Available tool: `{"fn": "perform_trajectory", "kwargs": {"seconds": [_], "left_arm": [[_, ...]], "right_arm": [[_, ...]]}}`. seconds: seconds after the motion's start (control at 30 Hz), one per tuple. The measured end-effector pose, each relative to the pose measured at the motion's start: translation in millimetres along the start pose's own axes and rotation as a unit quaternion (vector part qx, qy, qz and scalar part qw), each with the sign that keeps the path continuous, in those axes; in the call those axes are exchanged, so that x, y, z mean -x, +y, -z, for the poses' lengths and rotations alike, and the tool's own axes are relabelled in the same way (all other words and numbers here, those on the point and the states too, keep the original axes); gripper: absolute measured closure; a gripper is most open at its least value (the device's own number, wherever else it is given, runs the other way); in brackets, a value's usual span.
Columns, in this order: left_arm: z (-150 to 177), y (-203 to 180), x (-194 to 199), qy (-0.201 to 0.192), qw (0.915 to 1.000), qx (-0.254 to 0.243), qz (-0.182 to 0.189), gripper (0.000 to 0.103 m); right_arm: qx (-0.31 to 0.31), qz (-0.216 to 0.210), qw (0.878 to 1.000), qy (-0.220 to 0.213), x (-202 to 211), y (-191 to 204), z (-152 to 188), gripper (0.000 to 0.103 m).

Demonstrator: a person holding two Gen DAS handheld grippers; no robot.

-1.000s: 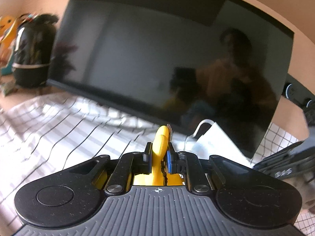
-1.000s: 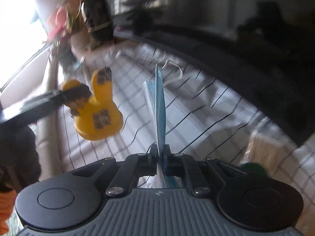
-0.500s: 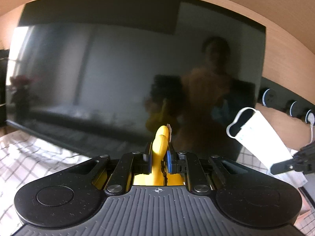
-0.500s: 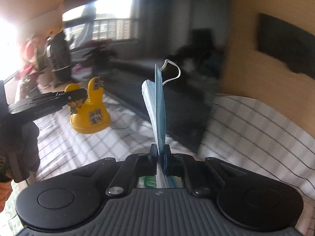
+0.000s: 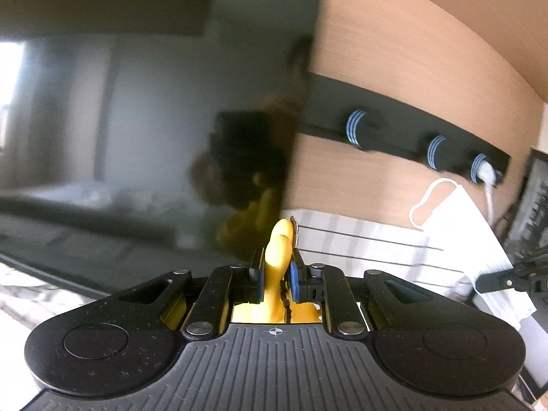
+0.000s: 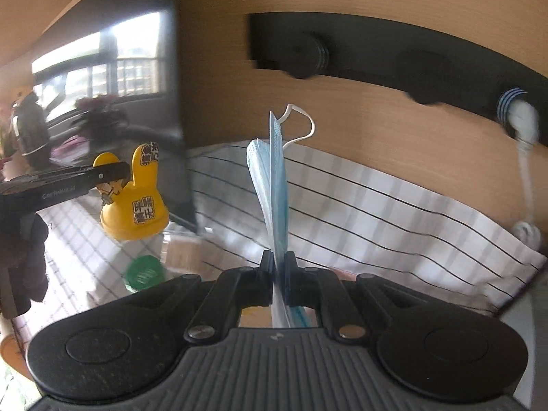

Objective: Organize soft objects
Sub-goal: 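Carry yellow rabbit in left tool and blue mask in right tool over pink box, then open left tool over pink box while right tool releases blue mask inside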

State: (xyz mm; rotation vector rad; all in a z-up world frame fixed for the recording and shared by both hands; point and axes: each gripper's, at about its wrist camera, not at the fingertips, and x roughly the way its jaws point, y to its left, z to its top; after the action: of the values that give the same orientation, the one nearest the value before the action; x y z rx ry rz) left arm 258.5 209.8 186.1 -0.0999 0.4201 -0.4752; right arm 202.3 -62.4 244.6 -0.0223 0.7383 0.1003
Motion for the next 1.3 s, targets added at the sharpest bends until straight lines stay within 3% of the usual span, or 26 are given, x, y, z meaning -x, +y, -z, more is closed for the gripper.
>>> {"fn": "perform_trajectory", "kwargs": {"seconds": [0.37, 0.7, 0.9, 0.97, 1.03, 1.2, 1.3], "left_arm": [[5.5, -129.2, -36.2, 0.031, 0.9955, -0.057, 0.069, 0.087], [42.0, -209.8, -74.5, 0.087, 0.9888, -0.043, 0.114, 0.087], [85.4, -215.5, -99.6, 0.1, 0.986, 0.005, 0.134, 0.08], [101.7, -211.7, -118.2, 0.17, 0.9783, 0.015, 0.118, 0.08], [114.8, -207.4, -127.6, 0.203, 0.9731, 0.025, 0.106, 0.08], [115.8, -198.9, -112.7, 0.183, 0.9773, 0.039, 0.1, 0.079], [106.1, -191.6, -93.6, 0.166, 0.9798, 0.042, 0.102, 0.079]], "right_arm": [[-0.066, 0.041, 0.997, -0.005, 16.1, -99.2, 42.1, 0.097], [-0.126, 0.042, 0.991, -0.021, 29.4, -157.4, 71.8, 0.097], [-0.152, 0.011, 0.988, 0.004, 3.5, -171.8, 88.5, 0.097], [-0.16, 0.0, 0.987, 0.015, -9.7, -173.5, 92.0, 0.097], [-0.161, -0.009, 0.987, 0.028, -23.4, -171.0, 93.5, 0.097], [-0.181, -0.025, 0.98, 0.073, -71.2, -165.7, 104.0, 0.097], [-0.205, -0.01, 0.973, 0.103, -98.9, -169.7, 113.2, 0.097]]}}
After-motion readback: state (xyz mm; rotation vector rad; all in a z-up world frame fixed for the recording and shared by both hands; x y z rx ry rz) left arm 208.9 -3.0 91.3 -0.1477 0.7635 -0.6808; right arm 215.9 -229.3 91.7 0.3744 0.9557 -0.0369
